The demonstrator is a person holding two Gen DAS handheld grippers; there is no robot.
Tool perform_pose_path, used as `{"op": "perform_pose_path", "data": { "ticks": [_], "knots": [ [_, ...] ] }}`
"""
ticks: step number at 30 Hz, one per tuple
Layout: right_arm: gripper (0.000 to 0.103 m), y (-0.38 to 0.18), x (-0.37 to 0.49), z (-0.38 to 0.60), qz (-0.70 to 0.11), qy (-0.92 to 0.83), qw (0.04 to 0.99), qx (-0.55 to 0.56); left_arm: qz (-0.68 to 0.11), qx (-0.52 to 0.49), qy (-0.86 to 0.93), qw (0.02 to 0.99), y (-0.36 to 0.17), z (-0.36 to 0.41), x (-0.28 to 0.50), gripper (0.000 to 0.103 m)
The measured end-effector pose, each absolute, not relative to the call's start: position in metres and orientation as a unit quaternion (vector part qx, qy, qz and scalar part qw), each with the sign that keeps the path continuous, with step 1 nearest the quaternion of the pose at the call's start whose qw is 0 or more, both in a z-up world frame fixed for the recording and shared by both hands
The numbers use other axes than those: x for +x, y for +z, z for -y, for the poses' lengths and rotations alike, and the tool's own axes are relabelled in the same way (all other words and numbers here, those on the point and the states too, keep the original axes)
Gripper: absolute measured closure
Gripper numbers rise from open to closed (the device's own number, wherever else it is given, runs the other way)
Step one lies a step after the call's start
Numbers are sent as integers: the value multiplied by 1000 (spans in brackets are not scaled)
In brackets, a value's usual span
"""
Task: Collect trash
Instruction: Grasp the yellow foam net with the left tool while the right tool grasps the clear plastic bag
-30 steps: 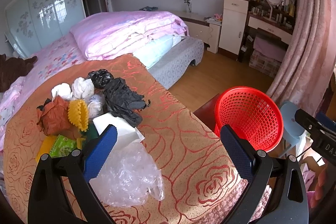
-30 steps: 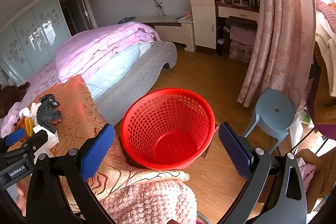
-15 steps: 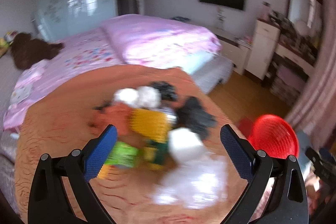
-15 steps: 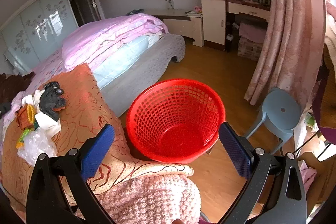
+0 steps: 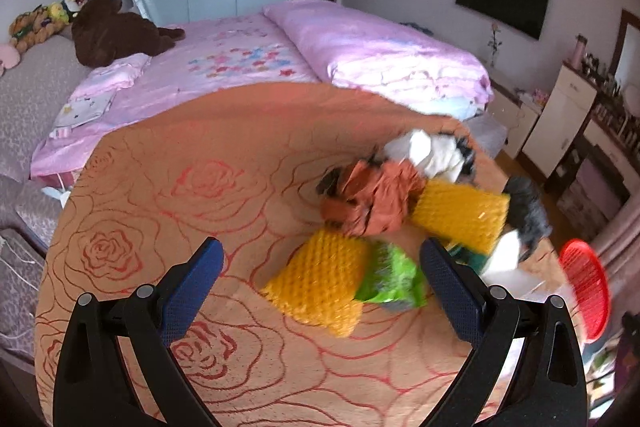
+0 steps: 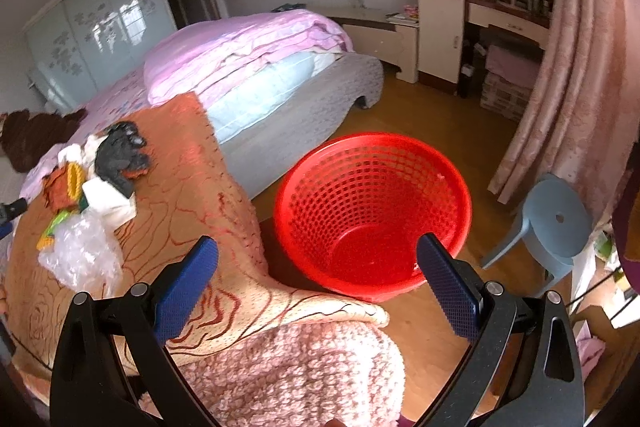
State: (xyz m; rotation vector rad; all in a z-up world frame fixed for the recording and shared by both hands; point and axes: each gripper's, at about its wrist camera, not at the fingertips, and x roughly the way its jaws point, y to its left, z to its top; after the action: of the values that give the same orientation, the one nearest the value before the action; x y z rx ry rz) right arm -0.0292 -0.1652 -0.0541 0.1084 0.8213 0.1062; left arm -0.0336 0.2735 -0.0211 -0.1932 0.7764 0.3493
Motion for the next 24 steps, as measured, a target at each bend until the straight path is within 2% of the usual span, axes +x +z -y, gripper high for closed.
{"op": "perform_pose_path", "data": {
  "ticks": [7,17,20,22,24],
  "knots": [
    [7,-53,-29,144,-400,103,910,30,-406,-90,172,893,-53,-280,-28,9],
    [7,-36,-22,96,-380,171,909,8,-408,-120,158,891,-57,-292,-14,11],
    [7,-30,-20,81,-374,192,907,2,-417,-125,152,887,-63,-292,-13,25],
    [7,-28,-16,68,-375,210,903,-2,-424,-130,146,884,-68,-293,-12,39],
    [7,-30,-13,55,-380,228,897,-9,-422,-136,143,885,-70,-295,-14,47]
  ]
}}
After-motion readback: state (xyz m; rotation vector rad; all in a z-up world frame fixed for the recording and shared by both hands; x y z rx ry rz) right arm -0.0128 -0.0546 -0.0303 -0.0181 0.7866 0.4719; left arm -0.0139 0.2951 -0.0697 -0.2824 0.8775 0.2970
